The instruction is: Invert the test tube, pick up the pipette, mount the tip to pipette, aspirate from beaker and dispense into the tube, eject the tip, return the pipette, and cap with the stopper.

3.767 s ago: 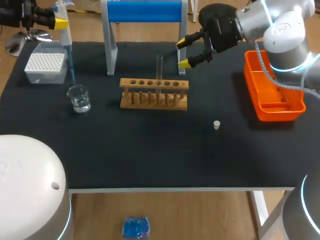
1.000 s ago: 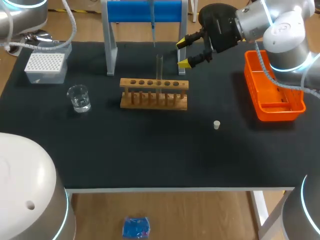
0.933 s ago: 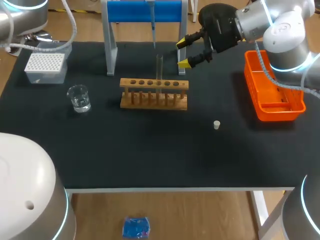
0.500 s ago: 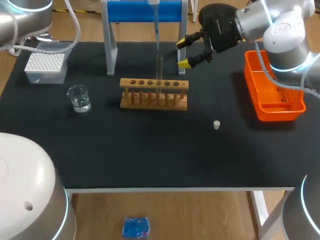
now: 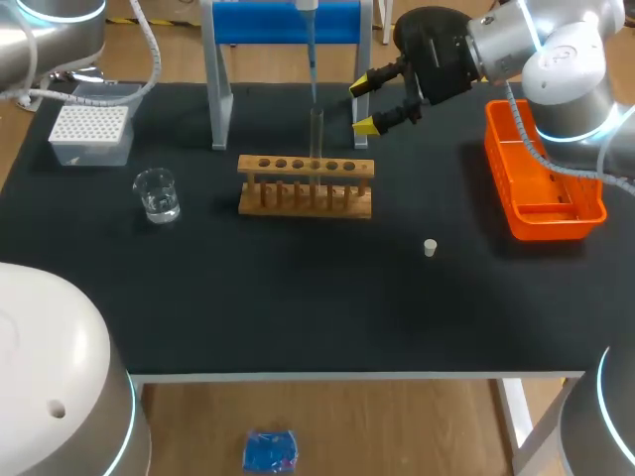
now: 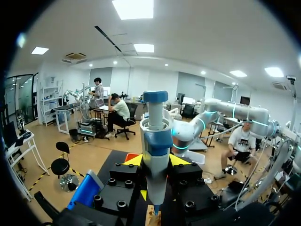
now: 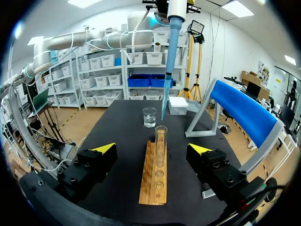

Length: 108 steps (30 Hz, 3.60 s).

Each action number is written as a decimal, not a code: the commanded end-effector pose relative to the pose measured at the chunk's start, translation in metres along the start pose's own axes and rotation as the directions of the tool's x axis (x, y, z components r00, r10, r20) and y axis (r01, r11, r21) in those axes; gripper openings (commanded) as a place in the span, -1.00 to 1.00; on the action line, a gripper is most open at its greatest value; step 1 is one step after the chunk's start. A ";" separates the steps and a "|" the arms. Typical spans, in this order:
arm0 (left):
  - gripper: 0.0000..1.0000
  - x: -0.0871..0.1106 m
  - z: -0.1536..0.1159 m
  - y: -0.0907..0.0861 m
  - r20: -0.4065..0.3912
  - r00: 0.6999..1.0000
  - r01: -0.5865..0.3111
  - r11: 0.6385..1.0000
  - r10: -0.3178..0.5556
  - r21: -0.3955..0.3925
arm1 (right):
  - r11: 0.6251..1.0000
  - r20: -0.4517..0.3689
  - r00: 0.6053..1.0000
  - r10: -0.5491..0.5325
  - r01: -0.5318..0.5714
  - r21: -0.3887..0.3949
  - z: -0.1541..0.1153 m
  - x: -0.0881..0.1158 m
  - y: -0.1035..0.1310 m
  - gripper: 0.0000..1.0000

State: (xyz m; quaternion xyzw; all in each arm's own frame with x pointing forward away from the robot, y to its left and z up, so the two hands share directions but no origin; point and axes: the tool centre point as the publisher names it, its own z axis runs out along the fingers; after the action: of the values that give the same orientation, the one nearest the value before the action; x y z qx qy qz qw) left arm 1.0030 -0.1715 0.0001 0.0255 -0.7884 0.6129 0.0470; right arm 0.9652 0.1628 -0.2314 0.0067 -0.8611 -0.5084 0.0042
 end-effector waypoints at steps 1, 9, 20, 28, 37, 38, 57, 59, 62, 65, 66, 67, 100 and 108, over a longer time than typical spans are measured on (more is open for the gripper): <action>-1.00 0.000 0.000 -0.001 -0.001 1.000 0.001 1.000 -0.001 -0.002 | 1.000 -0.002 1.000 0.000 0.000 0.000 0.000 0.000 0.000 1.00; -1.00 0.000 0.000 -0.001 -0.001 1.000 0.001 1.000 -0.001 -0.002 | 1.000 -0.002 1.000 0.000 0.000 0.000 0.000 0.000 0.000 1.00; -1.00 -0.001 0.001 0.000 -0.002 1.000 0.001 1.000 -0.001 -0.002 | 1.000 -0.002 1.000 0.000 0.000 0.000 0.000 0.000 0.000 1.00; -1.00 -0.001 0.005 0.002 0.000 1.000 0.005 1.000 -0.005 0.002 | 1.000 -0.002 1.000 0.000 0.000 0.000 0.000 0.000 0.000 1.00; -1.00 -0.001 0.010 0.010 -0.002 1.000 0.012 1.000 -0.012 0.013 | 1.000 -0.002 1.000 0.000 0.000 0.000 0.000 0.000 0.000 1.00; -1.00 -0.001 0.011 0.010 -0.003 1.000 0.012 1.000 -0.012 0.015 | 1.000 -0.002 1.000 0.000 0.000 0.000 0.000 0.000 0.000 1.00; -1.00 -0.004 0.012 0.023 -0.005 0.999 0.038 0.999 -0.038 0.017 | 1.000 -0.002 1.000 0.000 0.000 0.000 0.000 0.000 0.000 1.00; -1.00 -0.004 0.011 0.024 -0.001 0.999 0.044 0.999 -0.044 0.012 | 1.000 -0.002 1.000 0.000 0.000 0.000 0.000 0.000 0.000 1.00; -1.00 -0.004 0.011 0.025 0.002 0.999 0.047 0.999 -0.047 0.011 | 1.000 -0.002 1.000 0.000 0.000 0.000 0.000 0.000 0.000 1.00; -1.00 -0.004 0.009 0.025 0.006 0.999 0.042 0.999 -0.043 0.021 | 1.000 -0.002 1.000 0.000 0.000 0.000 0.000 0.000 0.000 1.00; -1.00 -0.003 0.008 0.023 0.008 0.999 0.035 0.999 -0.035 0.024 | 1.000 -0.002 1.000 0.000 0.000 0.000 0.000 0.000 0.000 1.00; -1.00 -0.003 0.008 0.021 0.008 1.000 0.024 0.999 -0.024 0.033 | 1.000 -0.002 1.000 0.000 0.000 0.000 0.000 0.000 0.000 1.00; -1.00 -0.004 0.006 0.025 0.017 1.000 0.025 0.999 -0.025 0.031 | 1.000 -0.002 1.000 0.000 0.000 0.000 0.000 0.000 0.000 1.00; -1.00 -0.003 0.006 0.027 0.031 0.999 0.044 0.999 -0.044 0.002 | 1.000 -0.002 1.000 0.000 0.000 0.000 0.000 0.000 0.000 1.00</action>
State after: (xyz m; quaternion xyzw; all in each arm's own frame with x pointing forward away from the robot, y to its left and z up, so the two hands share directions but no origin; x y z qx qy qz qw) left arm 1.0060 -0.1704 -0.0299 0.0500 -0.7861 0.6140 0.0499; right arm 0.9652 0.1627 -0.2314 0.0067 -0.8611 -0.5084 0.0041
